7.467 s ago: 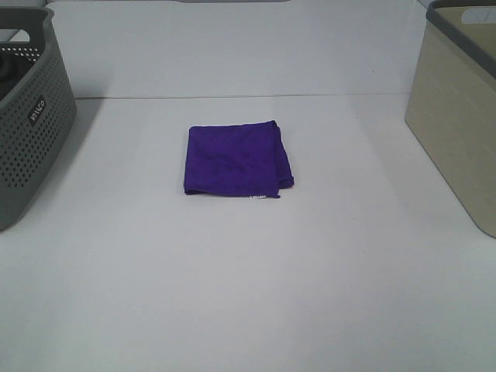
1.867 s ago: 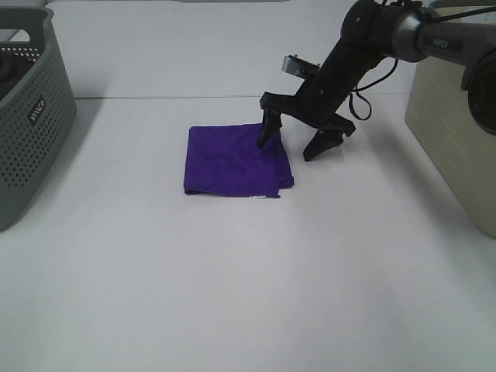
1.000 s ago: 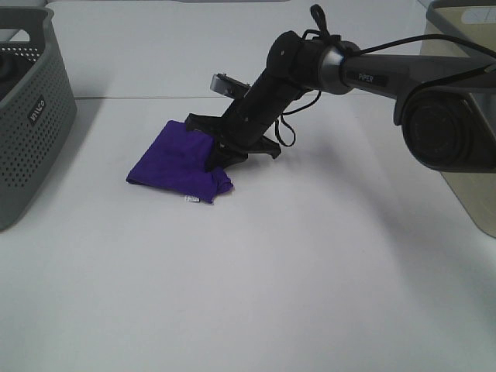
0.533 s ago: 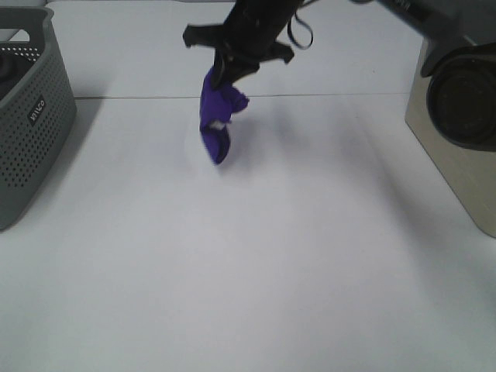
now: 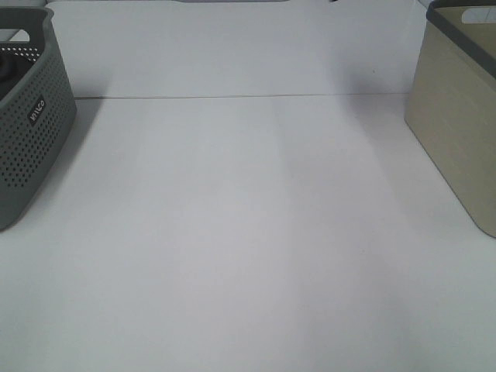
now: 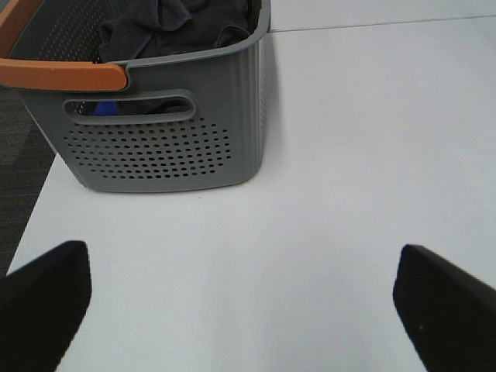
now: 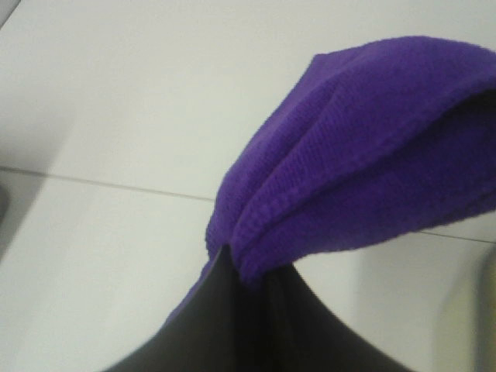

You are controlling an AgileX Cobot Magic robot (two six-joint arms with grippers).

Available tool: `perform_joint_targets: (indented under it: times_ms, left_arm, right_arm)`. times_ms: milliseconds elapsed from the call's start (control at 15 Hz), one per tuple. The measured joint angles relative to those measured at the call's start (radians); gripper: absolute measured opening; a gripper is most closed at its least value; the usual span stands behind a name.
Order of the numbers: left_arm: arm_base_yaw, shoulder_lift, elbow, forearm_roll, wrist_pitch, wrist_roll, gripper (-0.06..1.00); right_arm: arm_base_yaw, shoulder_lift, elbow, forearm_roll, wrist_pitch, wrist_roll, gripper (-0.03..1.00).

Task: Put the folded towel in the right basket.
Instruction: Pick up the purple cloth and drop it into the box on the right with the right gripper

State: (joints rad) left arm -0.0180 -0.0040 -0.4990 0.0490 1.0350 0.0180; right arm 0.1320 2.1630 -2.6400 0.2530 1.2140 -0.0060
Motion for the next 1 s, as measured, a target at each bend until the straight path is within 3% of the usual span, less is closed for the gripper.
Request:
perform_joint_targets:
  times_ms: [200, 400, 600, 1000]
  left_arm:
    - [0.000, 0.000, 0.000, 0.000, 0.000, 0.000, 0.99]
    - [0.000, 0.000, 0.000, 0.000, 0.000, 0.000, 0.99]
    - [0.000, 0.000, 0.000, 0.000, 0.000, 0.000, 0.99]
    - [0.000, 0.000, 0.000, 0.000, 0.000, 0.000, 0.99]
  right_arm:
    - [-0.185, -0.033, 0.000, -0.029, 0.001, 0.000, 0.07]
    - [-0.305, -0.042, 0.058, -0.030, 0.001, 0.000, 0.07]
    - [-0.402, -0.052, 0.263, -0.087, 0.005, -0.002, 0.07]
    - [-0.406, -0.052, 0.372, -0.181, 0.009, -0.009, 0.07]
